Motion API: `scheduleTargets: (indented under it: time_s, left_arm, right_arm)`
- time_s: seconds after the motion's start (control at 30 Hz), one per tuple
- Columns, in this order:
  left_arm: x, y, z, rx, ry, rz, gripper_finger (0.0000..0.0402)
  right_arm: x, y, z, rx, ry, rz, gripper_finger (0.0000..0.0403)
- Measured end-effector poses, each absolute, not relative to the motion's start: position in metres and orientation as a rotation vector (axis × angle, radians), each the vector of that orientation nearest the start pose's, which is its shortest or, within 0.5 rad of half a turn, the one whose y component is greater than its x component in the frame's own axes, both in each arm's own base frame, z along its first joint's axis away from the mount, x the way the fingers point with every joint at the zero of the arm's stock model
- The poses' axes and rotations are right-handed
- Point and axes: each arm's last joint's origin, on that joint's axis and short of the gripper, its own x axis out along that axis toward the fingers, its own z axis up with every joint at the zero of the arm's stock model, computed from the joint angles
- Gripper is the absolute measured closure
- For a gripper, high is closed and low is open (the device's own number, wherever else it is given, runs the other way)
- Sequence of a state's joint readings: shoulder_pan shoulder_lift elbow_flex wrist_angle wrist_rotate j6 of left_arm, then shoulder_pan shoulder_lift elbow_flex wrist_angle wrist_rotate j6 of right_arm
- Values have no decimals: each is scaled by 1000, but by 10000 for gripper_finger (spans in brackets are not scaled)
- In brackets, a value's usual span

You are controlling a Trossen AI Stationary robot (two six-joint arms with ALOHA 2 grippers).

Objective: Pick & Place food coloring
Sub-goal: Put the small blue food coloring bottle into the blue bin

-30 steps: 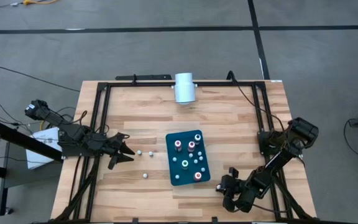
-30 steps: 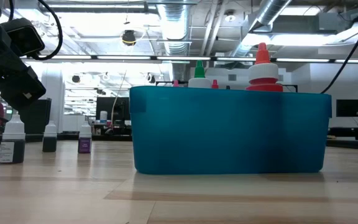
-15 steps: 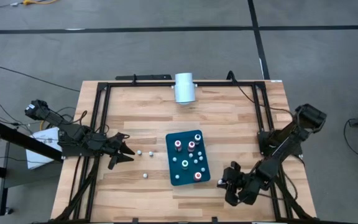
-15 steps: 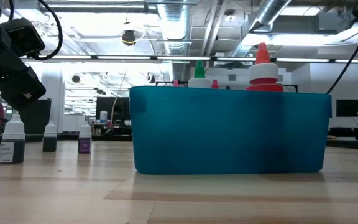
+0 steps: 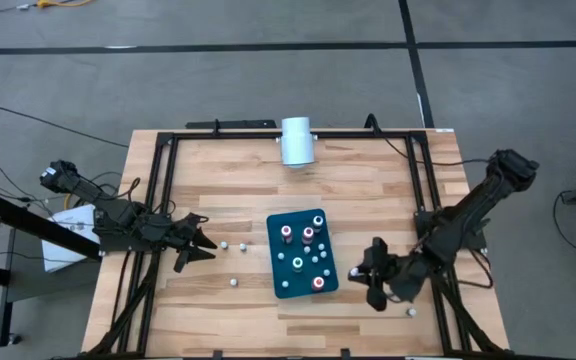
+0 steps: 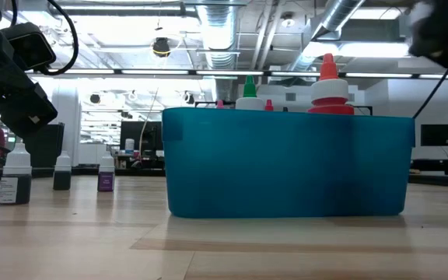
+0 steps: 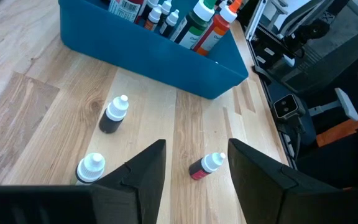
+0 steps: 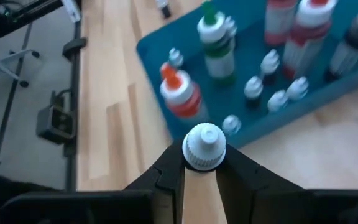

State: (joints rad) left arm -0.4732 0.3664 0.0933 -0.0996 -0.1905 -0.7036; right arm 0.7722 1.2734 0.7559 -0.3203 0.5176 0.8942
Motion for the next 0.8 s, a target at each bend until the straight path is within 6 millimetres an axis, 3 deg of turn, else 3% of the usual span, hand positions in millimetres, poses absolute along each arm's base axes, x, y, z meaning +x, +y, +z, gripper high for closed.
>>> scheduleTargets:
  time_s: [0.27,0.53,0.8]
  left_arm:
    - [105,-48,155,-570,434,-143,236]
    - [105,-48,155,-570,434,-143,236]
    - [105,-48,155,-570,434,-142,236]
  right_arm:
    - [214,124,221,334,721,-123,337]
    - [239,83,222,430,742,-124,337]
    - [255,62,244,346,663,-98,337]
